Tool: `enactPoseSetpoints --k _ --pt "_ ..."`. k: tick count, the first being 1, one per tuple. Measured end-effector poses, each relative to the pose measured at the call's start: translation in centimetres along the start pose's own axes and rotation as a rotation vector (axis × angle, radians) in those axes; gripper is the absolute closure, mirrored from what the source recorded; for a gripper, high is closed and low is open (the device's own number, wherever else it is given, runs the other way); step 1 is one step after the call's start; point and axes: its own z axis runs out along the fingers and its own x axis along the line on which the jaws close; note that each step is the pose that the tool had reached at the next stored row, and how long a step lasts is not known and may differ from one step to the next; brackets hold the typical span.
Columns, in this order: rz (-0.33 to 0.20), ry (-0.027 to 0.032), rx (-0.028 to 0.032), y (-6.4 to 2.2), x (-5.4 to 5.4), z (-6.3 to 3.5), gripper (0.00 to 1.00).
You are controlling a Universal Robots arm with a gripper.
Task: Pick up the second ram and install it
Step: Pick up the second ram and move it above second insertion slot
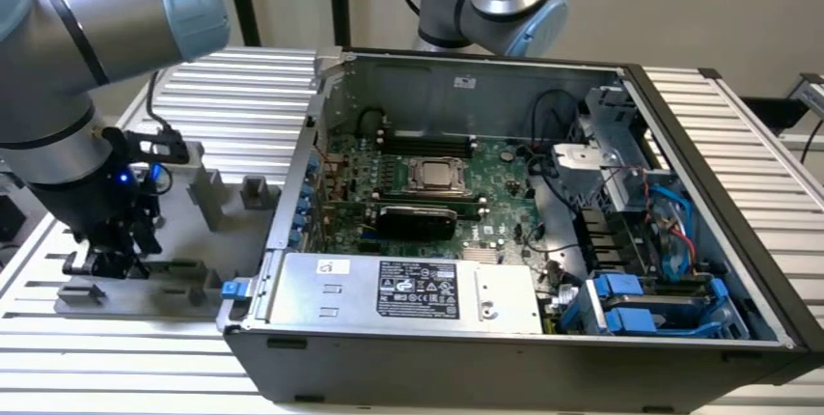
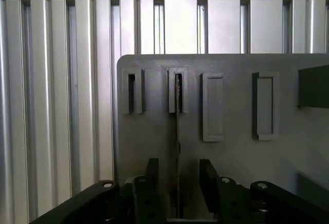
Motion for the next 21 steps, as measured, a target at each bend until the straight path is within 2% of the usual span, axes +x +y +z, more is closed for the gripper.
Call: enactPoseSetpoints --k 1,5,6,9,10,11,15,16,17,21 --pt "0.0 -0.0002 0.0003 -0.01 0.0 0.04 0.59" --pt "0.0 -0.0003 0.0004 -0.01 -0.02 0.38 0.62" --pt "0.0 -0.0003 0.0003 -0.02 -0.02 0.44 0.68" --pt "0.0 -0.0001 0.0002 -0.02 -0.05 0.52 0.68" --pt "0.0 -0.0001 0.0002 -0.02 -0.05 0.54 0.71" --pt "0.0 -0.0002 0.0002 -0.02 -0.06 0.55 0.78" --pt "0.0 -0.0003 0.0004 -0.02 -0.08 0.57 0.78" --pt "0.0 -0.0002 0.0002 -0.01 -0.08 0.56 0.8" --pt "0.0 -0.0003 0.0002 -0.01 -0.08 0.56 0.86" --pt "0.0 -0.0002 0.0003 -0.01 -0.08 0.55 0.86"
